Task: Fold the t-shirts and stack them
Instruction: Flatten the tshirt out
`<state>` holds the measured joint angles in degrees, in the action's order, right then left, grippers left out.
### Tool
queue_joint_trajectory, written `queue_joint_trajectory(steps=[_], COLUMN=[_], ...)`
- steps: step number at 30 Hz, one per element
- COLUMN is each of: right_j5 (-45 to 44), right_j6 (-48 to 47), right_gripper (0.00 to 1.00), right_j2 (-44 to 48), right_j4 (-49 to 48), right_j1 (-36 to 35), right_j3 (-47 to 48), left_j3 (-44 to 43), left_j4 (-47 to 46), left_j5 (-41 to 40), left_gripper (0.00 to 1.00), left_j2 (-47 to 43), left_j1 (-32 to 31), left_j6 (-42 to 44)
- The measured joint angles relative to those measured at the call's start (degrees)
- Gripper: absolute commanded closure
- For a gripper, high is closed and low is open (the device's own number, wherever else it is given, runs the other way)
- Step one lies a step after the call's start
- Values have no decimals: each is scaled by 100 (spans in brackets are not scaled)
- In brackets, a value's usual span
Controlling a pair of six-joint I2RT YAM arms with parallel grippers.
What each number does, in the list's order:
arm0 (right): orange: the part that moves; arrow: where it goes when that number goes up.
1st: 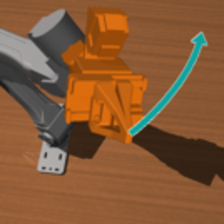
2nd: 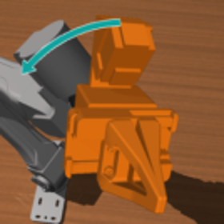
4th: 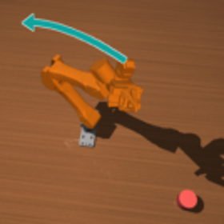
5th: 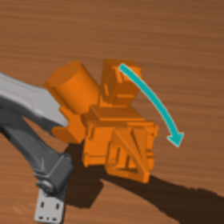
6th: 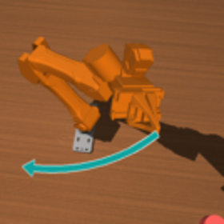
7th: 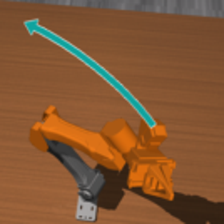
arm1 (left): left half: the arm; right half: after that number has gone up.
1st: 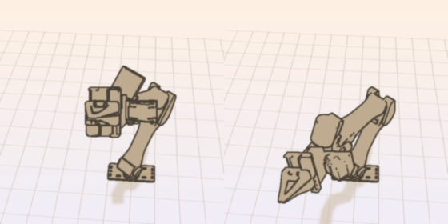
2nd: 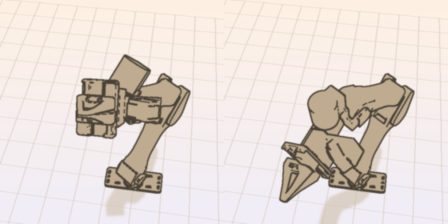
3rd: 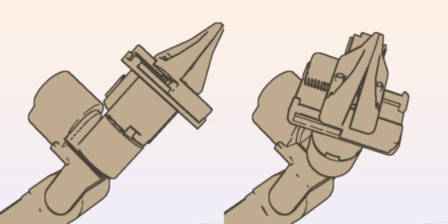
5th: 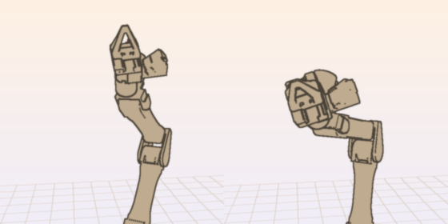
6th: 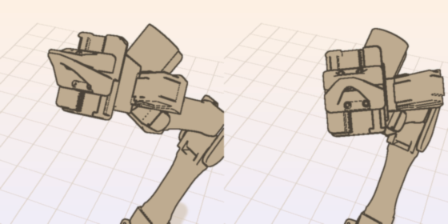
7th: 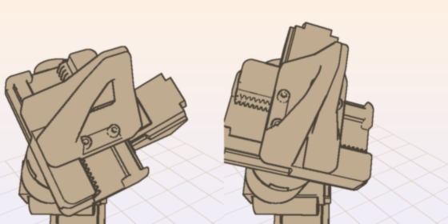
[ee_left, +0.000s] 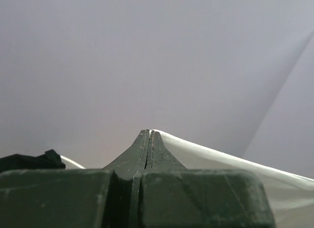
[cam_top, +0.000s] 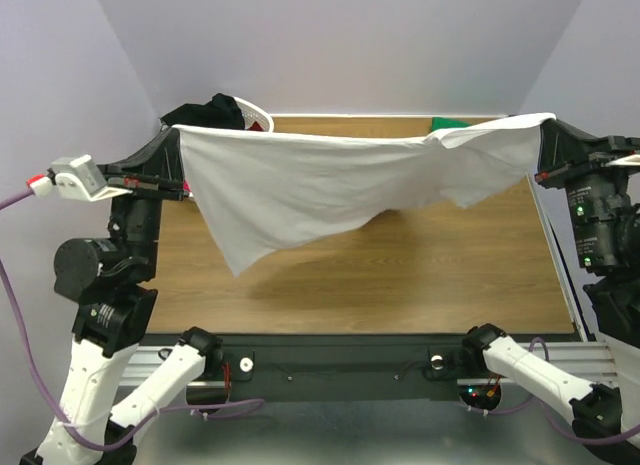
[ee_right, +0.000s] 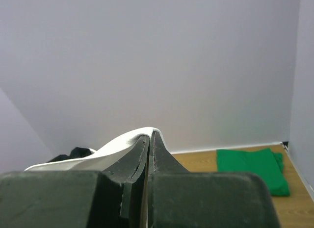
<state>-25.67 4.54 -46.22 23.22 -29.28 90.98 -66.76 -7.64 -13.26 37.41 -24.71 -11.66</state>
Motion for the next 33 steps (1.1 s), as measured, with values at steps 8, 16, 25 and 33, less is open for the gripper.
queue_joint_trajectory(steps=[8, 16, 25, 33], right_j5=[382, -208, -715, -330], right_j6=[-7, -334, -789, -894], right_gripper=[100, 100, 99, 99], right_j2=[-81, -1003, -2806, -4579], right_j4=[63, -48, -328, -402], right_j1=[0, 2, 87, 914], right_j3=[398, 1029, 922, 1888], left_j3=[-249, -271, -468, -1318], left_j4=[306, 258, -15, -85], left_j5=[573, 374, -31, 28], left_gripper=[100, 100, 100, 100], left_j2=[-17, 935, 3220, 4190], left_j1=[2, 2, 52, 385], left_j6=[-131, -33, 356, 577])
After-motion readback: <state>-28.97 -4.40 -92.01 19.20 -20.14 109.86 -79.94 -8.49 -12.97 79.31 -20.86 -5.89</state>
